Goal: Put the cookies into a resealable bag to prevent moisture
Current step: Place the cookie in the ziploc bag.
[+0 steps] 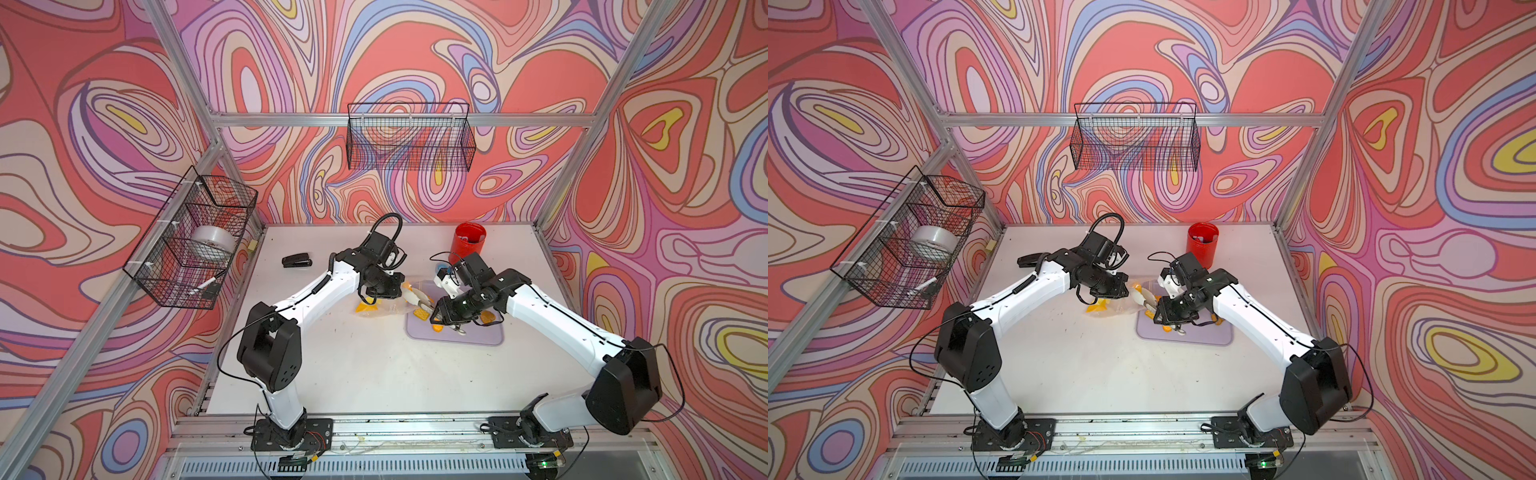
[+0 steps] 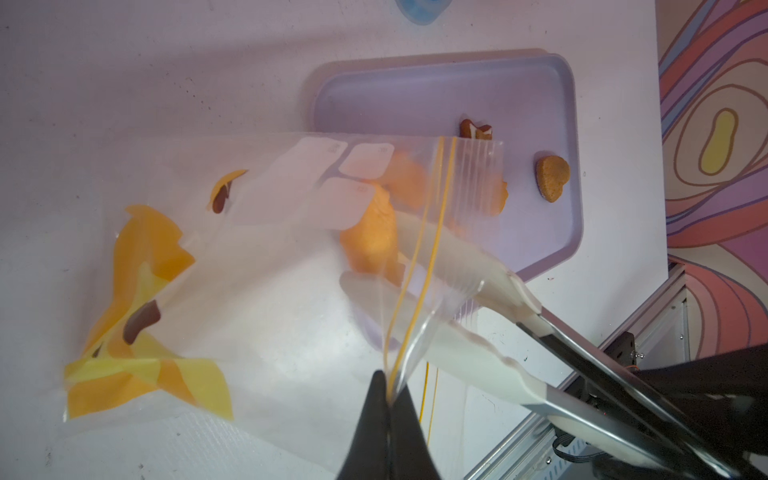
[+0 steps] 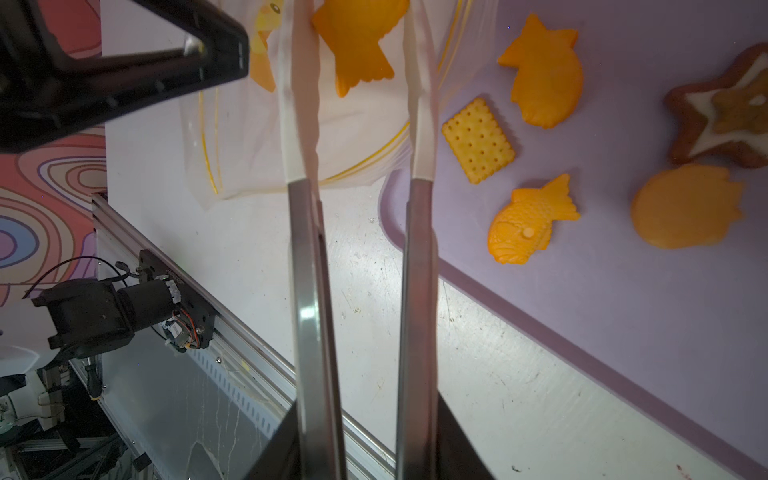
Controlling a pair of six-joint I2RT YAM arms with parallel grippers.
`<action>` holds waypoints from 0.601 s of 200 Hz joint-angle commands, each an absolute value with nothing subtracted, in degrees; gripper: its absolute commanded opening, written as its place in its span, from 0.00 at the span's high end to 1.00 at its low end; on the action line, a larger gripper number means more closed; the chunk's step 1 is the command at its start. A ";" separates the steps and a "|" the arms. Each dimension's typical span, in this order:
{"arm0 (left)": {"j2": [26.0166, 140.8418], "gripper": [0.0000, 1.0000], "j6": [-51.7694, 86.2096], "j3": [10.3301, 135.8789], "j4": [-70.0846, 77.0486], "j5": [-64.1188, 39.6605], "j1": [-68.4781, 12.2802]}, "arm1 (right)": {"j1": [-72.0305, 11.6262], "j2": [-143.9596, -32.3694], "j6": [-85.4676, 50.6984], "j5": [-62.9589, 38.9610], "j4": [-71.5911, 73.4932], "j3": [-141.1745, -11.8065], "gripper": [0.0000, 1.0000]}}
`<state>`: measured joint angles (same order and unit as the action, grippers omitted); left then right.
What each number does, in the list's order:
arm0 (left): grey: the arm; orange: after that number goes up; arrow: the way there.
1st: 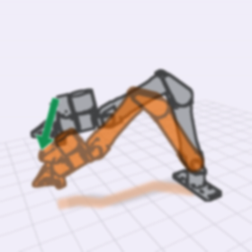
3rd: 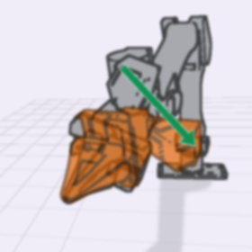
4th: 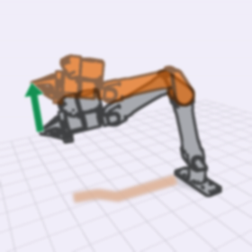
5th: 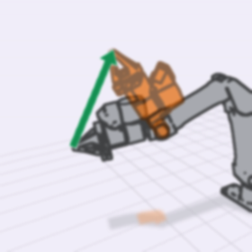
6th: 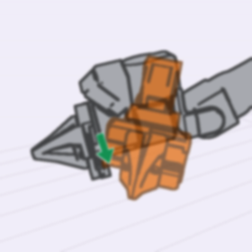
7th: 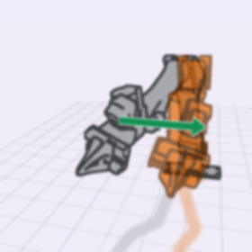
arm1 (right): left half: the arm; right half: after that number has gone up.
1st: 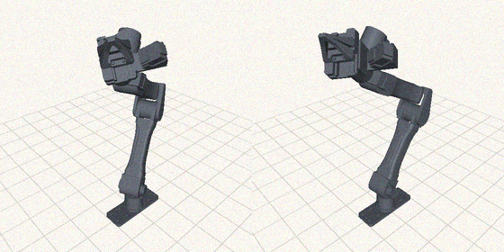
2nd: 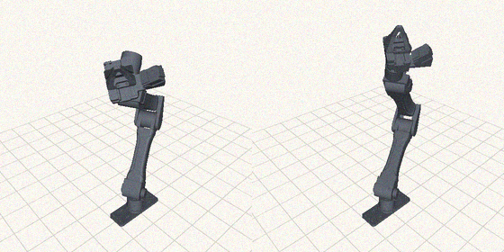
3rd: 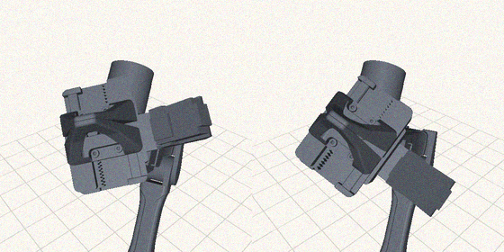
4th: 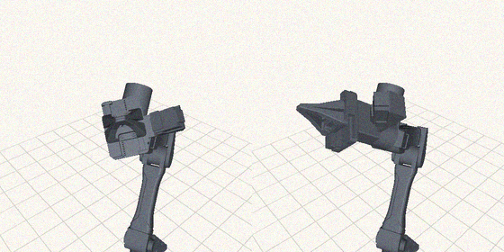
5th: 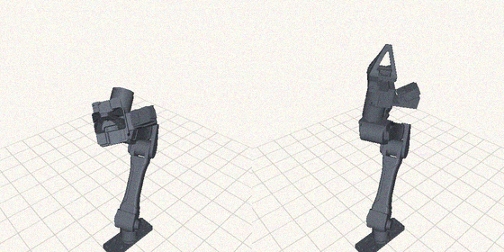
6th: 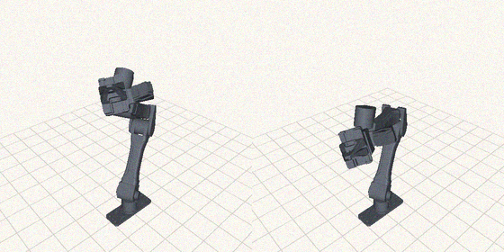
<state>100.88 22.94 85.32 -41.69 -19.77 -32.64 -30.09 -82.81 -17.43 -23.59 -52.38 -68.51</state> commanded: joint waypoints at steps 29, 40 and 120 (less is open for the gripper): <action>104.23 1.00 24.41 87.53 -45.16 -15.68 -32.61 | -30.41 -79.19 -14.83 -22.31 -55.35 -69.17 0.54; 104.20 1.00 24.60 87.67 -44.66 -16.20 -32.61 | -30.37 -79.24 -14.90 -22.06 -55.68 -69.15 0.53; 104.60 1.00 26.82 88.48 -48.40 -10.03 -30.52 | -28.77 -70.88 -12.08 -15.14 -63.66 -72.62 0.56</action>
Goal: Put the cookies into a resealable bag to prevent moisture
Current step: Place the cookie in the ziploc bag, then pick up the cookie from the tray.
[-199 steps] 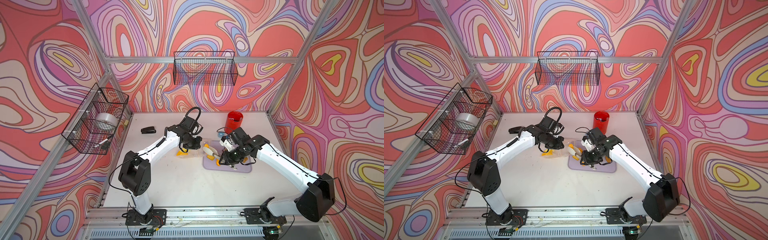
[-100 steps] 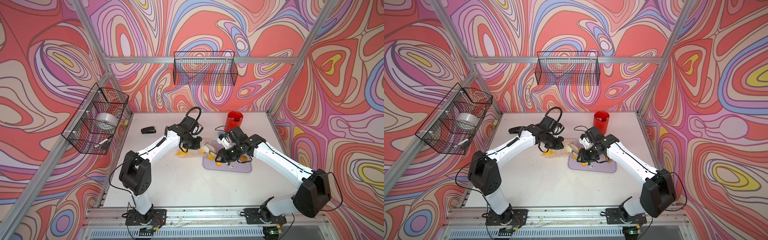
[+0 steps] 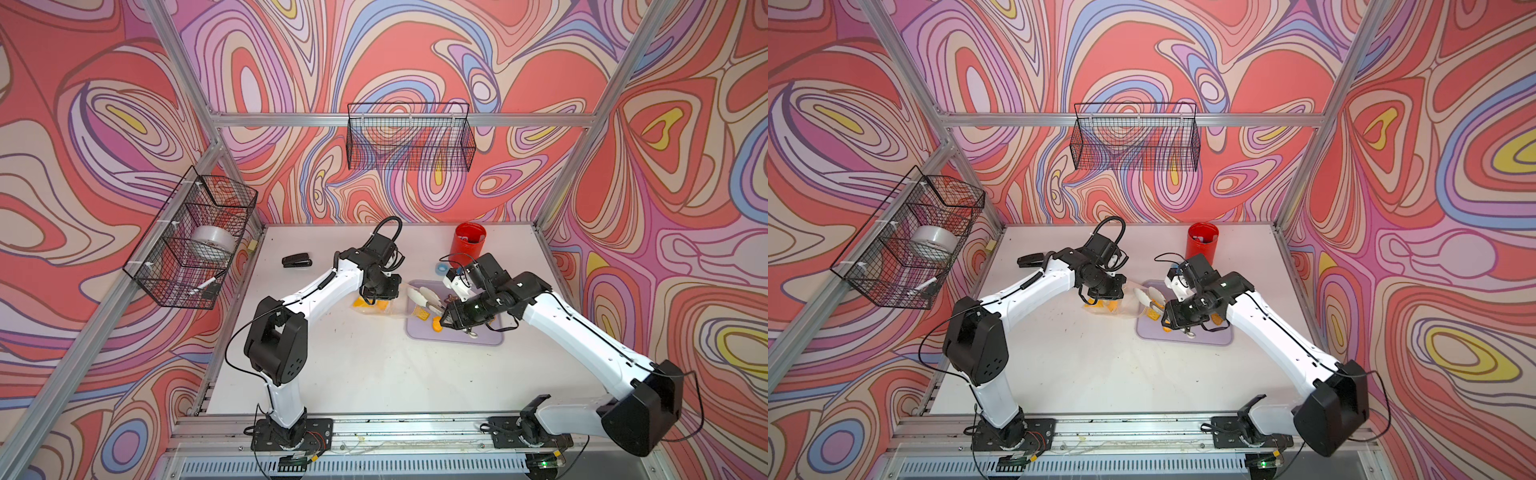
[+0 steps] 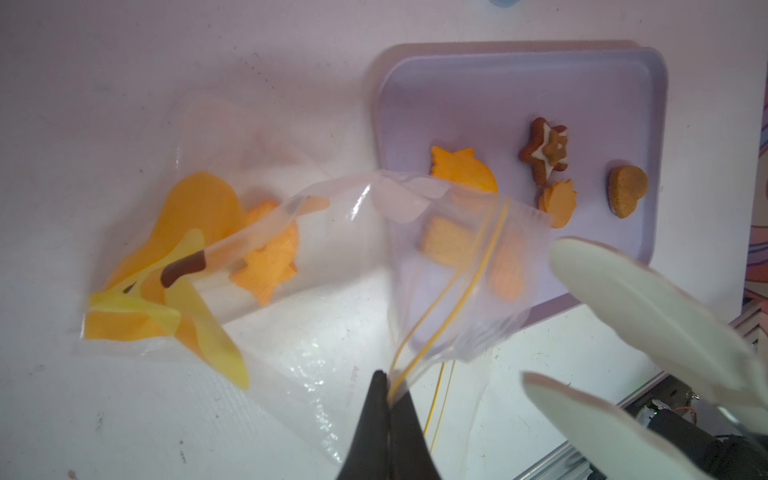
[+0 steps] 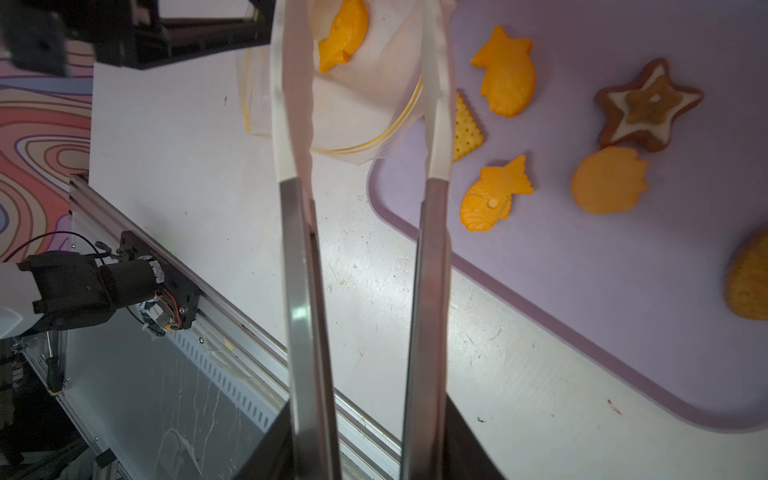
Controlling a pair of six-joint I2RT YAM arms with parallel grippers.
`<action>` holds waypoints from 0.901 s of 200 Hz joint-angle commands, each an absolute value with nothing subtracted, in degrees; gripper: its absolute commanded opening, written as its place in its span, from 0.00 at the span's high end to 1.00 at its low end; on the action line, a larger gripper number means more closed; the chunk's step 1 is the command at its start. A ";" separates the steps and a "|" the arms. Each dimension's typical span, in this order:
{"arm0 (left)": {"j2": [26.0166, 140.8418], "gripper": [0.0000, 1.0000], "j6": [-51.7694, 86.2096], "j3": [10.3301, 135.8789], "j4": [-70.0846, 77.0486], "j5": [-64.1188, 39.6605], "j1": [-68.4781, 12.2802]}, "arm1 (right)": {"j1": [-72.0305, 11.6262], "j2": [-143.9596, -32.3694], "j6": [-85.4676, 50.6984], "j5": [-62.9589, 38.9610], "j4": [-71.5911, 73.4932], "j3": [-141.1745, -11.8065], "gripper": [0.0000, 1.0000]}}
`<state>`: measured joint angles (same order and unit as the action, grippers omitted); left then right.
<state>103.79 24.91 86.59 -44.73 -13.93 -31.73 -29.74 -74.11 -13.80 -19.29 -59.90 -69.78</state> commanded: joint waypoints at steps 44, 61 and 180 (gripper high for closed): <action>103.59 1.00 26.88 88.57 -48.69 -9.31 -30.23 | -26.24 -74.86 -15.33 -1.72 -69.27 -72.09 0.56; 102.85 1.00 26.47 88.18 -48.65 -9.37 -30.23 | -26.19 -77.39 -16.07 1.80 -69.07 -71.05 0.56; 102.30 1.00 25.19 86.48 -48.44 -9.05 -30.23 | -25.93 -88.68 -16.94 0.37 -67.84 -68.09 0.55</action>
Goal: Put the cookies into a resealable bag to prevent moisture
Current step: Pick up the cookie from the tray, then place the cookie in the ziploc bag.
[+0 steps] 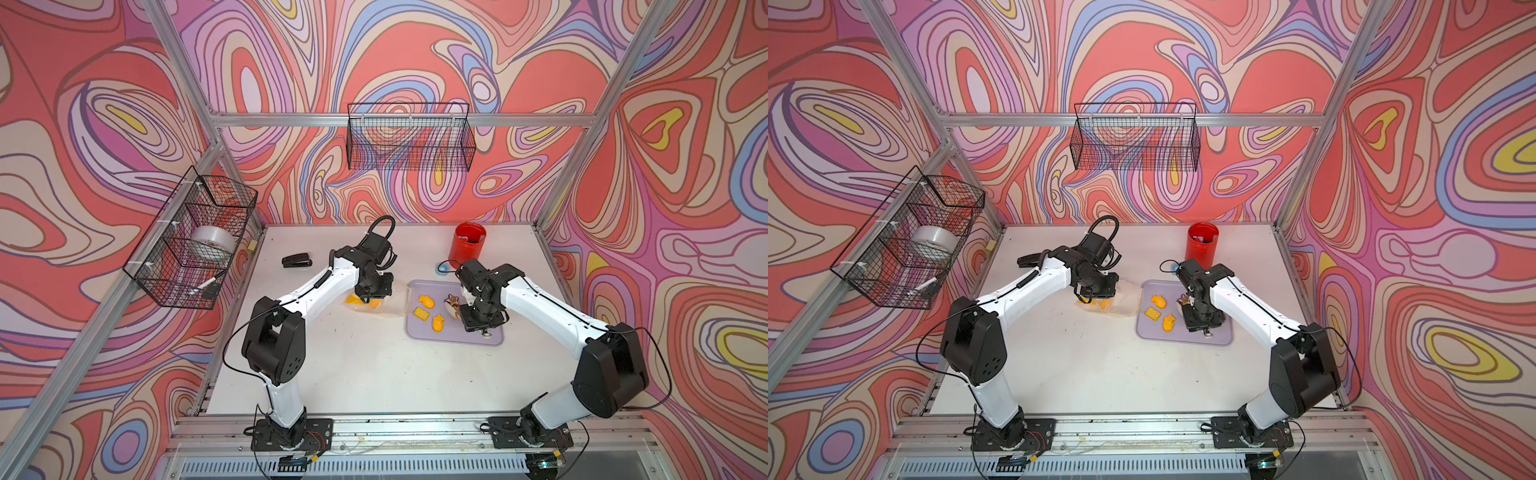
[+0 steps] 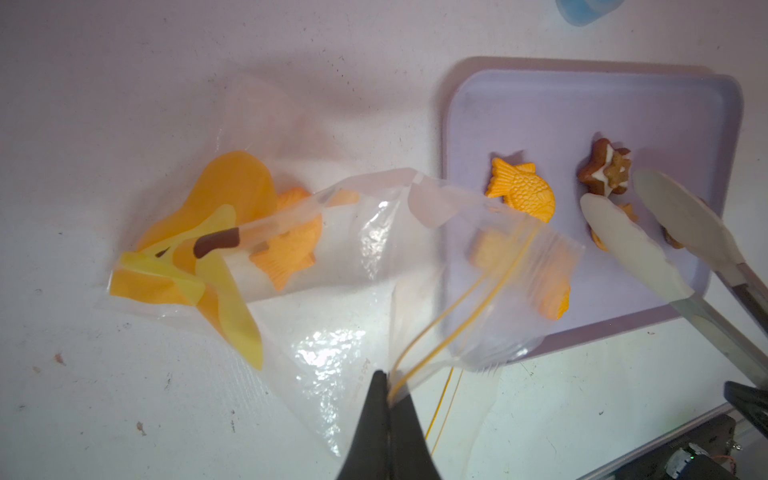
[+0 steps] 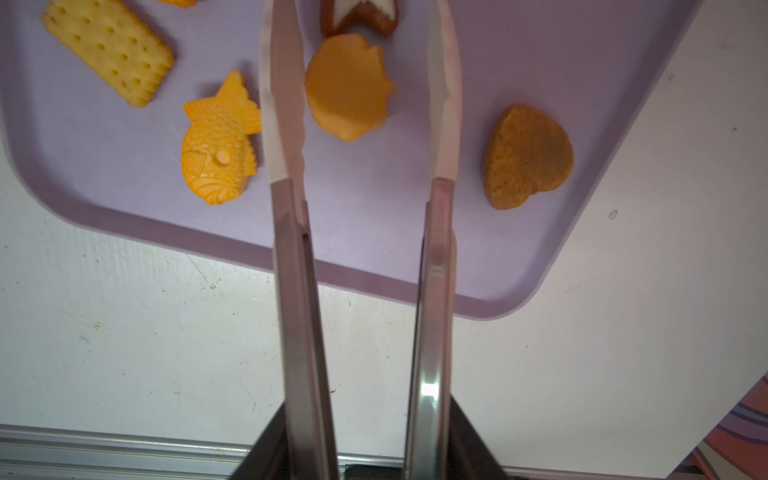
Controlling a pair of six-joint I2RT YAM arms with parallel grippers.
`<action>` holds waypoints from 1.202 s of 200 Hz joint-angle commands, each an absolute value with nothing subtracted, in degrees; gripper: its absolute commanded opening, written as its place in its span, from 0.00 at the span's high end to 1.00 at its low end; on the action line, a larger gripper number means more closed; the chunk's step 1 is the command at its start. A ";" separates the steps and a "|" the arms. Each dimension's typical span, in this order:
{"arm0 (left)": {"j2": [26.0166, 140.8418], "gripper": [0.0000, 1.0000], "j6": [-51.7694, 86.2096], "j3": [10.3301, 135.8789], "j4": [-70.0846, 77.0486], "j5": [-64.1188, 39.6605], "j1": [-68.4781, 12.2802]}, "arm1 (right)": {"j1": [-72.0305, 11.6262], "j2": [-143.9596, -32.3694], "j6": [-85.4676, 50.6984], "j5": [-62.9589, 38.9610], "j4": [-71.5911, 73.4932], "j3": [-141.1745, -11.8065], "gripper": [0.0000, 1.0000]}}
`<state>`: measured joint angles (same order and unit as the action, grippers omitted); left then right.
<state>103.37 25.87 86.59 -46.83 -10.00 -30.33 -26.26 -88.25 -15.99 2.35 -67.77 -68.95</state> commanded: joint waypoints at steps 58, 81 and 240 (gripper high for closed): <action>103.17 1.00 25.49 86.48 -47.77 -10.13 -30.23 | -25.81 -88.01 -16.87 -0.31 -71.17 -68.91 0.61; 103.36 1.00 25.49 86.66 -47.55 -10.61 -30.23 | -25.69 -86.49 -17.05 0.08 -72.94 -70.28 0.63; 104.32 1.00 25.49 87.35 -46.50 -16.42 -30.37 | -26.25 -77.43 -12.37 -25.75 -60.68 -75.61 0.68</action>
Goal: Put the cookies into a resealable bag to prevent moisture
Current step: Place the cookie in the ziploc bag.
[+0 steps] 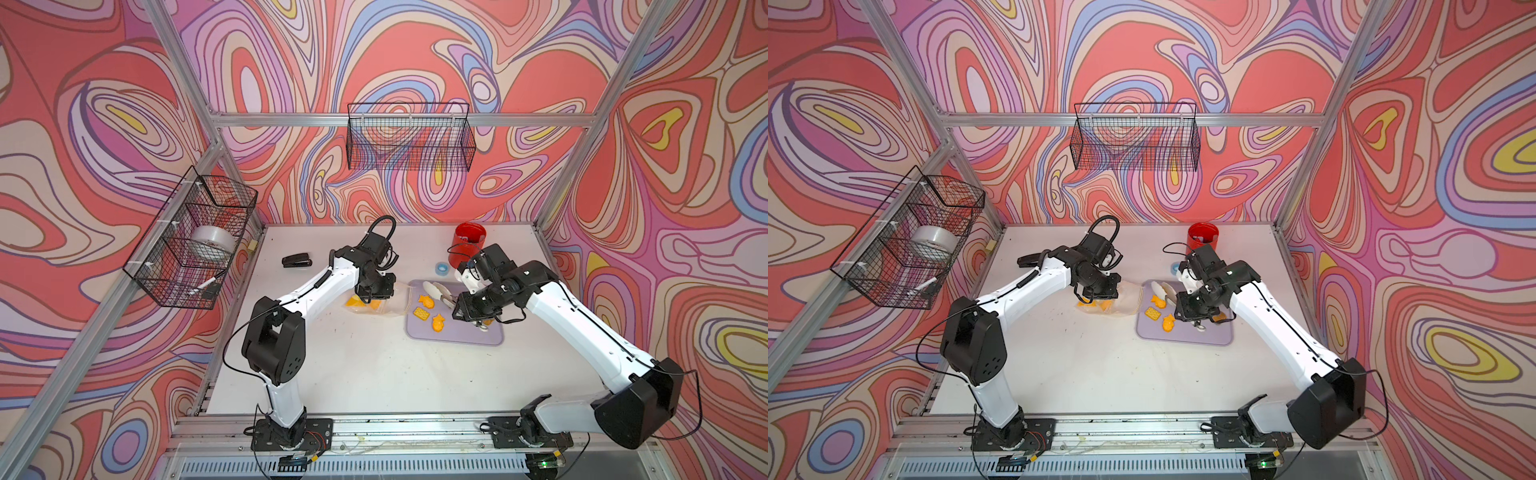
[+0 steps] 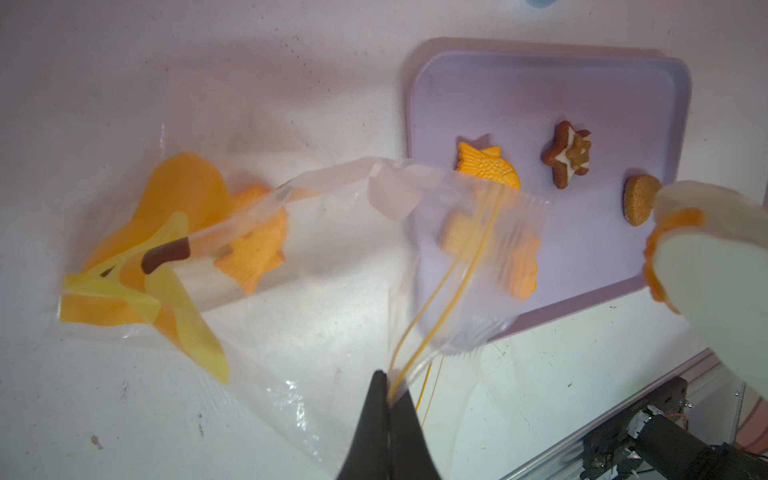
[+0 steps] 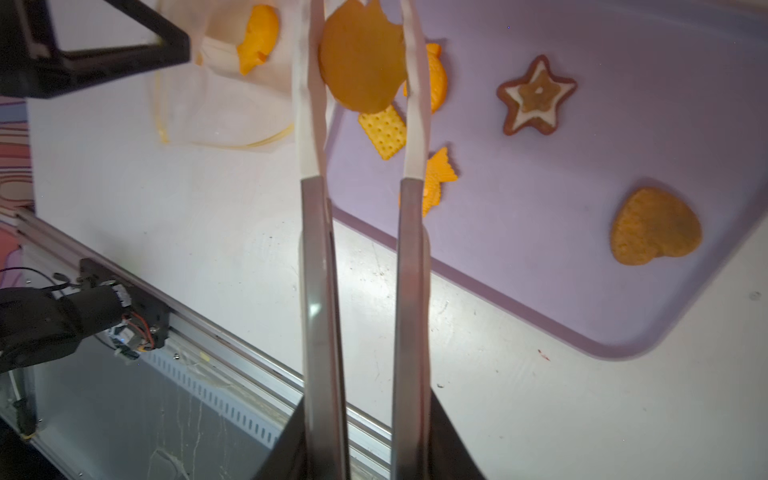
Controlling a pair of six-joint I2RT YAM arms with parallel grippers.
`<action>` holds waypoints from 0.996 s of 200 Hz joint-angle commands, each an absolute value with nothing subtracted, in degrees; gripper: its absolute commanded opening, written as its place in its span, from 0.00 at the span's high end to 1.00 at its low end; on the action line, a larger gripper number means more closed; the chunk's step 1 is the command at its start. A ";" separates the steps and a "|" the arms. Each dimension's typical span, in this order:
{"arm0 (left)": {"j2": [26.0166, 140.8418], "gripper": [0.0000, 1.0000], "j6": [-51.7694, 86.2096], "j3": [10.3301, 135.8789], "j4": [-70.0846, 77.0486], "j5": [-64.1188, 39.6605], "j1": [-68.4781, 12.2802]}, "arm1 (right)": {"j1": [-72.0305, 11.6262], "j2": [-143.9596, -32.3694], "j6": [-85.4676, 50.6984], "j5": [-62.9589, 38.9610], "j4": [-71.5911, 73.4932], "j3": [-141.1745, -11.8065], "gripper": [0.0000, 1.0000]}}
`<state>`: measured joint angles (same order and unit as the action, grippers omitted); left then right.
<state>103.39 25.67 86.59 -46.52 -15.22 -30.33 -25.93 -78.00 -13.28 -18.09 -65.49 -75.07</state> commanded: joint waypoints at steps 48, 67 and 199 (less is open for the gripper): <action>104.13 1.00 25.83 88.06 -46.41 -17.11 -30.37 | -28.16 -79.33 -15.47 -28.28 -54.03 -71.21 0.68; 103.90 1.00 25.91 88.15 -46.30 -17.48 -30.35 | -28.66 -80.63 -16.74 -28.82 -51.78 -70.02 0.68; 103.43 1.00 26.32 87.98 -46.23 -16.65 -30.23 | -29.97 -85.37 -18.70 -27.31 -46.02 -69.53 0.57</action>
